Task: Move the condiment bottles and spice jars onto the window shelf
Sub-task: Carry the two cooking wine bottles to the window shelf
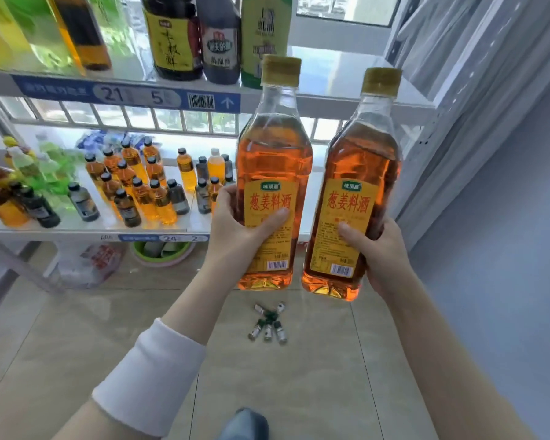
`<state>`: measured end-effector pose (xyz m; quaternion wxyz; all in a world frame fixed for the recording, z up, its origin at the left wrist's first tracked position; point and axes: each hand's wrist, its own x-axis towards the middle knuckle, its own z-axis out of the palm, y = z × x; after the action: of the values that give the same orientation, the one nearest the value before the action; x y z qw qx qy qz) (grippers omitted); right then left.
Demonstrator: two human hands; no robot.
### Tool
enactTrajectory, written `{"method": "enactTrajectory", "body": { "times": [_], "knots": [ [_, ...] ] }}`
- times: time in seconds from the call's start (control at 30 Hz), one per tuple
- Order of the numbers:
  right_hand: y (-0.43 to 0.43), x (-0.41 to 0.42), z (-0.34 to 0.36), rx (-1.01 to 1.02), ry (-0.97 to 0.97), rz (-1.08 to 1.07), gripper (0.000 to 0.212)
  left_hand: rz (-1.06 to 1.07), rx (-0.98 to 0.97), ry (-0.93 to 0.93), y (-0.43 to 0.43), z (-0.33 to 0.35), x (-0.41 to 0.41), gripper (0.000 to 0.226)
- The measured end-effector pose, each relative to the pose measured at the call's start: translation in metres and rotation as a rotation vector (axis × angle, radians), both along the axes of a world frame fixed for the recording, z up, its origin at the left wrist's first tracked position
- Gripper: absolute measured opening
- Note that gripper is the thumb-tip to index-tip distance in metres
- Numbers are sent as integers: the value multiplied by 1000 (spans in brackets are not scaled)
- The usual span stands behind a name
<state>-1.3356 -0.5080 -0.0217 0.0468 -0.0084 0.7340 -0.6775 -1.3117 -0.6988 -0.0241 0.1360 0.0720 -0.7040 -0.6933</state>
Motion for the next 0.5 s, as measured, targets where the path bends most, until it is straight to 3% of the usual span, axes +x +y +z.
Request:
{"method": "enactTrajectory", "body": {
  "times": [0.1, 0.3, 0.5],
  "knots": [
    [-5, -42, 0, -13, -12, -12, 73, 14, 5, -2, -4, 3, -40, 69],
    [5, -121, 3, -24, -30, 3, 74, 53, 21, -20, 1, 1, -110, 70],
    [26, -216, 9, -42, 32, 122, 58, 156, 20, -43, 22, 7, -176, 70]
  ]
}}
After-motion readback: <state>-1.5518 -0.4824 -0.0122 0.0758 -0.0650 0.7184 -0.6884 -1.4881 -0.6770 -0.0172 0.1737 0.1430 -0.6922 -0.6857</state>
